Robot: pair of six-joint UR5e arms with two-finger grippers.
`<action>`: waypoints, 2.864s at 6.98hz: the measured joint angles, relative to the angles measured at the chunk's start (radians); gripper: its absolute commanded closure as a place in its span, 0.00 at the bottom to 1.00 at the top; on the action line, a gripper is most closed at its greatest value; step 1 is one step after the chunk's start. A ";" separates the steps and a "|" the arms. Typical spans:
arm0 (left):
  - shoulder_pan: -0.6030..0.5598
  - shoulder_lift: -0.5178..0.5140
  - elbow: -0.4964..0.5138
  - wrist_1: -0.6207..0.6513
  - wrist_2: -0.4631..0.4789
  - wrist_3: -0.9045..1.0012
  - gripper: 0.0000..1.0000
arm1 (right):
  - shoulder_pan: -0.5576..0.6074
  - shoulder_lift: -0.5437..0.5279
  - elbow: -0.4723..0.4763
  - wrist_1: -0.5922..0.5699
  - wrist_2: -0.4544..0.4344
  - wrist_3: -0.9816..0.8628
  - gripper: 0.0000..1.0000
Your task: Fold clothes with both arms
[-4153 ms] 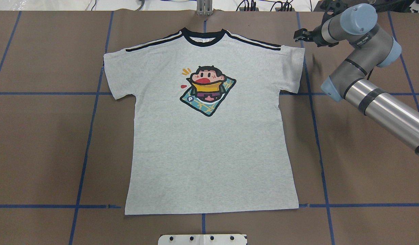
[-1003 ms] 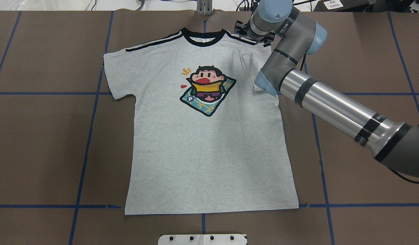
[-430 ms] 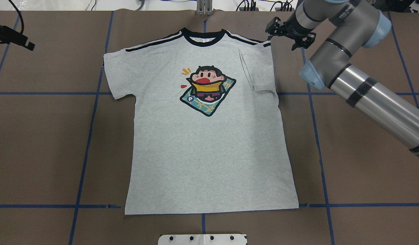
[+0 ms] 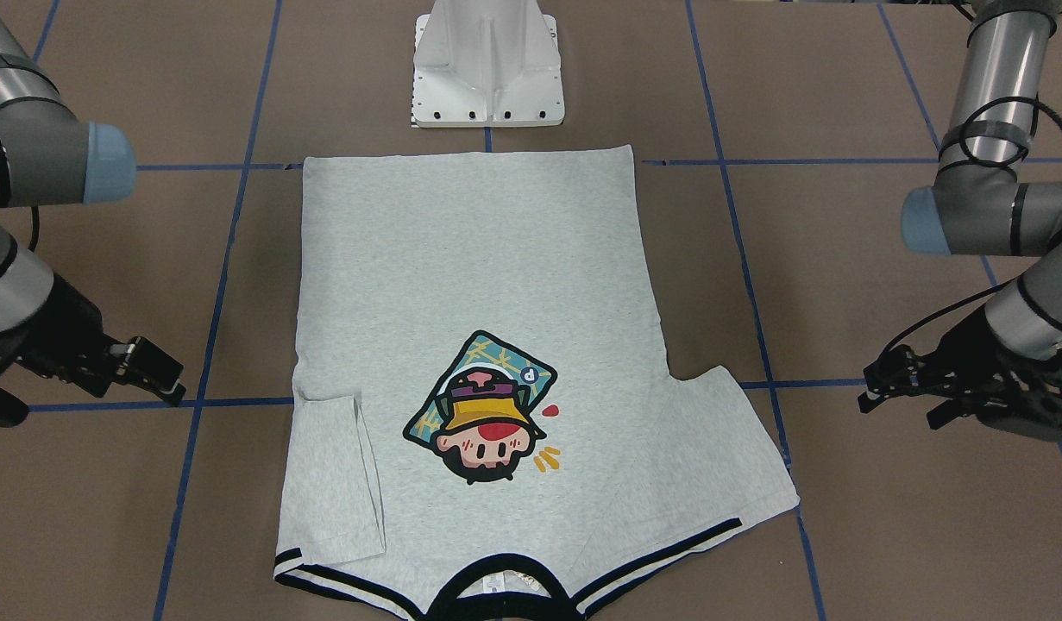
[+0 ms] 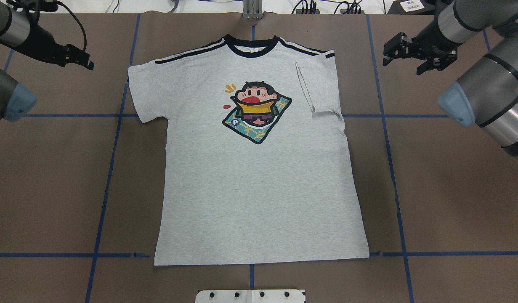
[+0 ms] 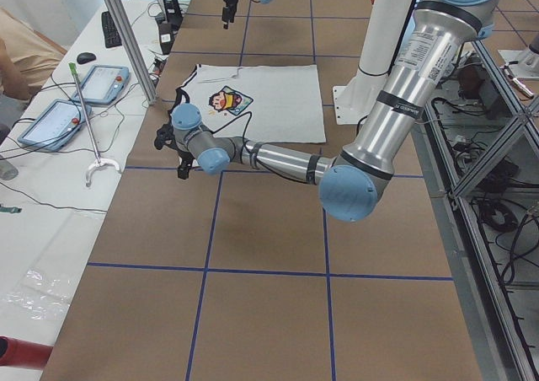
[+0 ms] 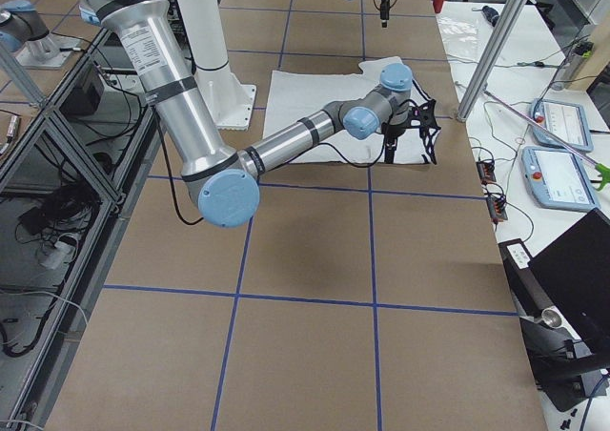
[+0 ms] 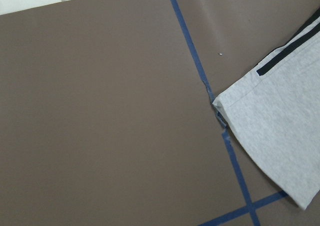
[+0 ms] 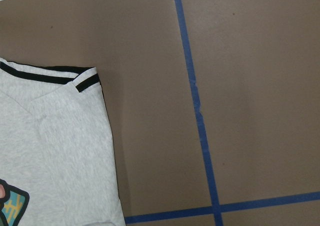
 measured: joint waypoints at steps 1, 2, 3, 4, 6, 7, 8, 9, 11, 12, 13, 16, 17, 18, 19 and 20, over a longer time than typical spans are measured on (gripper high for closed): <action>0.016 -0.032 0.073 -0.051 0.012 -0.036 0.00 | 0.028 -0.024 0.021 -0.017 0.024 -0.061 0.00; 0.027 -0.058 0.132 -0.091 0.017 -0.070 0.01 | 0.050 -0.039 0.027 -0.023 0.050 -0.115 0.00; 0.038 -0.089 0.179 -0.110 0.021 -0.104 0.09 | 0.068 -0.048 0.031 -0.023 0.071 -0.151 0.00; 0.054 -0.117 0.204 -0.123 0.046 -0.168 0.10 | 0.086 -0.047 0.035 -0.023 0.091 -0.165 0.00; 0.118 -0.180 0.260 -0.175 0.160 -0.317 0.16 | 0.111 -0.037 0.034 -0.025 0.105 -0.174 0.00; 0.133 -0.196 0.295 -0.209 0.198 -0.346 0.21 | 0.115 -0.035 0.033 -0.025 0.104 -0.175 0.00; 0.139 -0.205 0.321 -0.222 0.232 -0.349 0.25 | 0.116 -0.034 0.031 -0.024 0.101 -0.176 0.00; 0.142 -0.215 0.345 -0.225 0.258 -0.326 0.29 | 0.115 -0.032 0.027 -0.022 0.099 -0.176 0.00; 0.144 -0.228 0.366 -0.227 0.273 -0.287 0.32 | 0.114 -0.029 0.019 -0.016 0.098 -0.176 0.00; 0.147 -0.233 0.369 -0.227 0.275 -0.283 0.34 | 0.114 -0.028 0.016 -0.015 0.097 -0.176 0.00; 0.152 -0.237 0.369 -0.228 0.275 -0.281 0.38 | 0.114 -0.028 0.014 -0.014 0.097 -0.176 0.00; 0.170 -0.240 0.369 -0.230 0.274 -0.279 1.00 | 0.115 -0.028 0.011 -0.014 0.097 -0.176 0.00; 0.172 -0.240 0.368 -0.231 0.274 -0.279 1.00 | 0.115 -0.030 0.011 -0.014 0.097 -0.175 0.00; 0.170 -0.241 0.365 -0.231 0.273 -0.280 1.00 | 0.115 -0.030 0.010 -0.014 0.097 -0.175 0.00; 0.167 -0.245 0.348 -0.230 0.271 -0.284 1.00 | 0.115 -0.030 0.009 -0.014 0.096 -0.175 0.00; 0.164 -0.251 0.323 -0.227 0.268 -0.290 1.00 | 0.115 -0.030 0.008 -0.014 0.096 -0.175 0.00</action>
